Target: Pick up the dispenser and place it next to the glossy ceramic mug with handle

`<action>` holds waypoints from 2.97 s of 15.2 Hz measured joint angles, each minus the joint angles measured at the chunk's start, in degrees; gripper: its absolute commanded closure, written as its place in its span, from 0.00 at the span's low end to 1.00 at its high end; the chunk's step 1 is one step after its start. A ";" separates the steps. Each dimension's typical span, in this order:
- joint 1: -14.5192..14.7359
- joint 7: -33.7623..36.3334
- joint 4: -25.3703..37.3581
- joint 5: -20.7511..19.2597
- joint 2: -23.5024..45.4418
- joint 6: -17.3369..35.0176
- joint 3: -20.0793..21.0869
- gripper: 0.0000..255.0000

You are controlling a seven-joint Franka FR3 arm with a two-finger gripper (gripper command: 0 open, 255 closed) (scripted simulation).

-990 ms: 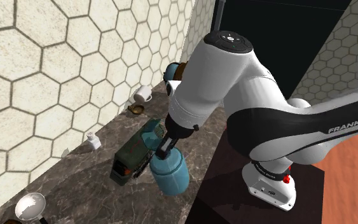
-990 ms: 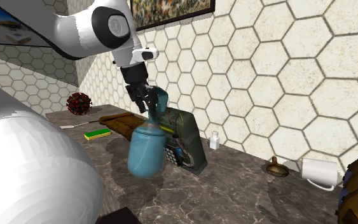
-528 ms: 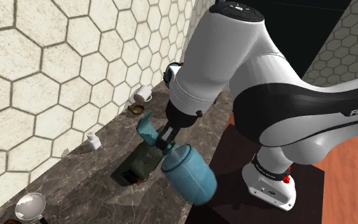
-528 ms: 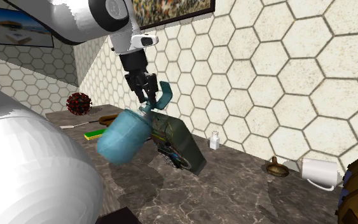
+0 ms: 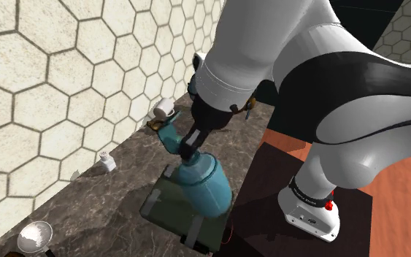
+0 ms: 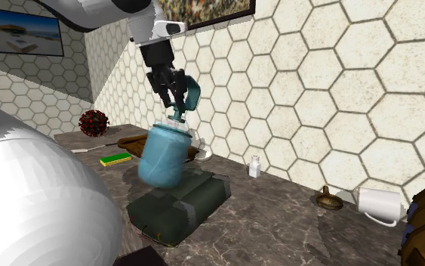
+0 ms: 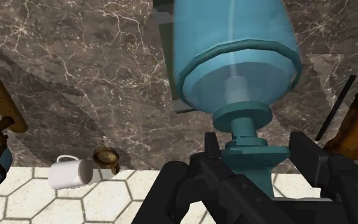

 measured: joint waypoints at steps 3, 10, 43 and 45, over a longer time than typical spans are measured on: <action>-0.35 -0.04 2.19 -0.47 0.22 -1.92 -0.43 1.00; -0.92 -0.37 7.58 -1.48 0.31 -7.24 -1.85 1.00; -4.77 -0.37 39.42 -6.11 9.07 -30.53 -4.49 1.00; -5.01 -0.26 41.67 -6.38 9.86 -32.02 -4.44 1.00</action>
